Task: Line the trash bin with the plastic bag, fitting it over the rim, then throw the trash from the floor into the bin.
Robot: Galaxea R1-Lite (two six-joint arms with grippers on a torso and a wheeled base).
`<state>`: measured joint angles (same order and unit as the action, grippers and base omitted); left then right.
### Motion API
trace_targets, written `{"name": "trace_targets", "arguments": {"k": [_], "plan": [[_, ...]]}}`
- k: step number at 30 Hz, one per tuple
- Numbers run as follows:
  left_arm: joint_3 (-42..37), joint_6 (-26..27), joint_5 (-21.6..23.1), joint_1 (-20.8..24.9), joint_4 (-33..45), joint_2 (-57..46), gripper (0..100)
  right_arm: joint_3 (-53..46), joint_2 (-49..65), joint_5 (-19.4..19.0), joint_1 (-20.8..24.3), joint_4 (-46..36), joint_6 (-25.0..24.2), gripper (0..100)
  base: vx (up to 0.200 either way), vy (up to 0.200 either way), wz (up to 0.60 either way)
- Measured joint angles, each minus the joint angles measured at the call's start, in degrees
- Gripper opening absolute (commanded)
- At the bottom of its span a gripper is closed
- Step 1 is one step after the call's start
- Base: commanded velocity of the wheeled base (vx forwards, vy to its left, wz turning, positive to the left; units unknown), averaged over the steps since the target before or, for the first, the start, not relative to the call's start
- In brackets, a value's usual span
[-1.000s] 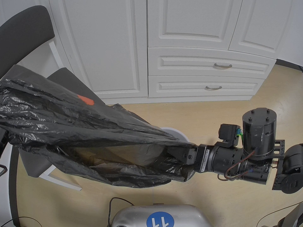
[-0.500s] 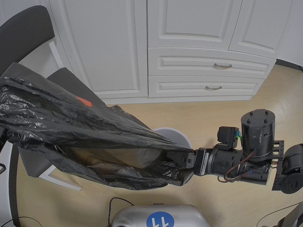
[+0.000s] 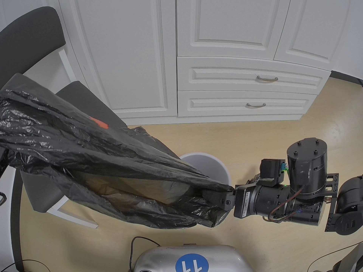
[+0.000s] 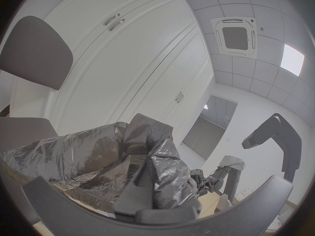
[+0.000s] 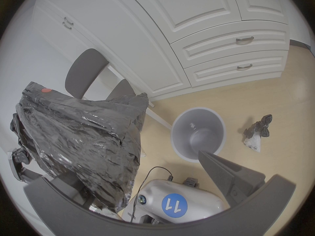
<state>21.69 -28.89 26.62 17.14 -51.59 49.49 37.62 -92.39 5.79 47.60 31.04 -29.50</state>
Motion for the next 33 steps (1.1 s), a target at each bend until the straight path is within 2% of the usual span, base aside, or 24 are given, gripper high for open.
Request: {"name": "trace_targets", "arguments": {"k": [15, 16, 21, 27, 33], "plan": [[-0.2, 0.0, 0.0, 0.0, 0.0, 0.0, 0, -0.3, -0.3, 0.1, 0.0, 2.1, -0.3, 100, 0.000, 0.000, 0.00], [-0.2, 0.0, 0.0, 0.0, 0.0, 0.0, 0, -0.4, -0.3, 0.1, 0.0, 2.2, -0.4, 0, 0.000, 0.000, 0.00], [-0.3, 0.0, 0.0, 0.0, 0.0, 0.0, 0, 0.0, -0.3, -0.2, 0.1, 3.0, -1.0, 0, 0.000, 0.000, 0.00], [-0.3, -2.0, 0.0, 0.0, 0.0, 0.1, 0, -0.5, -0.3, -0.6, 0.1, 8.2, -2.6, 0, 0.000, 0.000, 0.00], [-0.5, -2.5, 0.0, 0.1, 0.3, 0.4, 0, -1.2, -0.2, -0.4, 0.1, 8.8, -2.6, 0, 0.000, 0.000, 0.00]]}}
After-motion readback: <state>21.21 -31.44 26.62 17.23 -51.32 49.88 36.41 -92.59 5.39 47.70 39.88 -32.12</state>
